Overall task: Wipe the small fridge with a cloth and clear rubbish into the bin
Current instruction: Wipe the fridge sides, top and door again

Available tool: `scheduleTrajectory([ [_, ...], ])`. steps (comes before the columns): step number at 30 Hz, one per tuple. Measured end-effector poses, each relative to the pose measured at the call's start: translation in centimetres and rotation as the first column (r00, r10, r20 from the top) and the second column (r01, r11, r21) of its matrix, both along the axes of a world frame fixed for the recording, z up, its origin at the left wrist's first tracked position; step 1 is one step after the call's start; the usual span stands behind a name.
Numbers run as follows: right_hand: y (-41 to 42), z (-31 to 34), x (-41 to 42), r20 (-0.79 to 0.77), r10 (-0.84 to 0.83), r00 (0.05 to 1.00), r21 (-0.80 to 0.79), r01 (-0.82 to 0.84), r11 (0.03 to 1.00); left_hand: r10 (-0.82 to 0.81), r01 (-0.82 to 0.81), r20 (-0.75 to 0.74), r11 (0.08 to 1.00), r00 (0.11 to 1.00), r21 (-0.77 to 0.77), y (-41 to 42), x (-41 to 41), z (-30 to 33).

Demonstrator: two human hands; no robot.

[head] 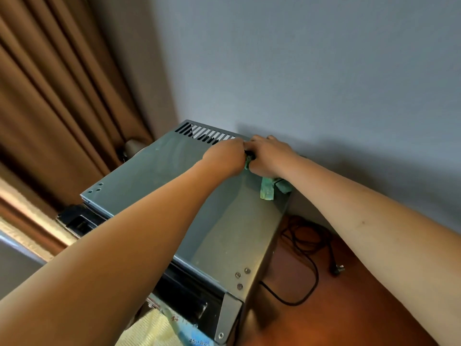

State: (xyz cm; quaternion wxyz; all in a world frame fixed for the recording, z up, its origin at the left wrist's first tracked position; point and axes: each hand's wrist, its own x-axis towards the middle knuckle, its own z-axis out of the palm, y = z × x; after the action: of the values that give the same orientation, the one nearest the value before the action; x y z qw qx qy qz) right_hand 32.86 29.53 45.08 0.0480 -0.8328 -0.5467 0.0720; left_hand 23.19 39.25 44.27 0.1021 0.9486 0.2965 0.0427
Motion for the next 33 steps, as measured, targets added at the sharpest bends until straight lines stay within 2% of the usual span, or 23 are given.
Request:
scheduleTrajectory([
  [5, -1.7, 1.4, -3.4, -0.016, -0.097, 0.995, -0.027, 0.097, 0.995, -0.027, 0.027, -0.059, 1.000, 0.998, -0.004, -1.0, -1.6, 0.5],
  [9, -3.5, 1.4, -7.6, 0.019, -0.118, 0.993, -0.079, 0.119, 0.990, -0.119, 0.118, -0.077, 0.993, 0.990, -0.018, -1.8, -4.9, 0.1],
  [12, -4.9, 1.3, -10.7, -0.018, -0.154, 0.988, -0.093, 0.152, 0.984, -0.179, 0.177, -0.080, 0.984, 0.981, -0.028, -2.5, -7.9, -0.3],
  [19, -8.0, 0.8, -17.5, -0.015, -0.148, 0.989, -0.085, 0.146, 0.986, -0.332, 0.310, -0.179, 0.941, 0.926, -0.138, -4.4, -15.0, 2.3],
  [22, -8.7, 0.3, -19.5, 0.004, -0.124, 0.992, -0.095, 0.124, 0.988, -0.379, 0.346, -0.266, 0.924, 0.886, -0.164, -4.7, -16.8, 3.4],
  [25, -8.8, 0.0, -20.1, 0.005, -0.124, 0.992, -0.090, 0.124, 0.988, -0.385, 0.347, -0.307, 0.922, 0.870, -0.174, -4.6, -17.0, 3.4],
  [33, -5.7, 0.0, -16.6, -0.045, -0.144, 0.989, -0.014, 0.143, 0.990, -0.390, 0.355, -0.282, 0.920, 0.876, -0.167, -1.3, -14.1, 3.0],
])
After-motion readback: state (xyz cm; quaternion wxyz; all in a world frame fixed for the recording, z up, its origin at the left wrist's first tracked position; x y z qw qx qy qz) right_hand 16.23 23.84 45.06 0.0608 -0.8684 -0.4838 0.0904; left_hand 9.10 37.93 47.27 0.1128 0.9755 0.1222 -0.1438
